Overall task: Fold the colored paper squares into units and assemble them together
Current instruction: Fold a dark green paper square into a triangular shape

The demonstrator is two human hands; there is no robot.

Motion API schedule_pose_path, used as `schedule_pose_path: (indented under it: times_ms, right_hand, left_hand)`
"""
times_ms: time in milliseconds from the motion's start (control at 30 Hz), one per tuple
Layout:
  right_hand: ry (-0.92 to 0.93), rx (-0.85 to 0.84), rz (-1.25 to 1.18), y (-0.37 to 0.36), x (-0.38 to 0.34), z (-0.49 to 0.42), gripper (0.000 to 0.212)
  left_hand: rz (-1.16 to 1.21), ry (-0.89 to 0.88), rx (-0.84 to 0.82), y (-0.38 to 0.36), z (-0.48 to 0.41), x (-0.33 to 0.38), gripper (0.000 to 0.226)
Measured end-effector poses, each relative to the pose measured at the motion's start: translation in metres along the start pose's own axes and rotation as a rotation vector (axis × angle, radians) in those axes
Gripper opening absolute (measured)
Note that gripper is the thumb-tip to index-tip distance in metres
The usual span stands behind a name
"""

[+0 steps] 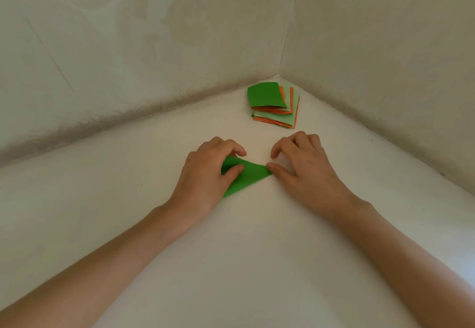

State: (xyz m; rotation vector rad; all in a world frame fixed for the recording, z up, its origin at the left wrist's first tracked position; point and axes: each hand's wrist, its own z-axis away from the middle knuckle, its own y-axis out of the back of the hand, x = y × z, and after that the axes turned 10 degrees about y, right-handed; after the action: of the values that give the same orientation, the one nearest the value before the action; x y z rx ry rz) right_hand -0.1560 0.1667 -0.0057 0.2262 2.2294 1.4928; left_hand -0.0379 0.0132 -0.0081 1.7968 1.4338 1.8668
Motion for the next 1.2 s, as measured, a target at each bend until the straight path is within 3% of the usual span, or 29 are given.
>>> schedule_pose_path:
  times_ms: [133,267,400,500,900,1200]
  right_hand:
    - [0.256,0.101,0.078,0.005,0.01,0.003,0.028]
    - [0.471,0.054,0.098,0.009,0.011,0.003,0.052]
    - [0.49,0.026,0.074,0.01,0.013,0.001,0.056]
    - [0.5,0.031,0.071,0.009,0.013,0.002,0.053]
    - [0.526,0.095,0.093,0.004,0.018,0.005,0.053]
    - [0.504,0.097,0.106,0.007,0.011,0.007,0.049]
  left_hand:
    - [-0.104,-0.065,0.048,-0.003,-0.001,-0.005,0.011]
    - [-0.179,-0.121,0.078,-0.002,-0.002,-0.006,0.009]
    - [-0.295,-0.38,-0.076,0.005,0.002,-0.008,0.03]
    - [-0.401,-0.434,-0.119,0.009,0.006,-0.002,0.044]
    - [-0.659,-0.515,-0.169,0.023,0.024,0.0,0.046]
    - [-0.629,-0.626,-0.117,0.052,0.05,-0.022,0.042]
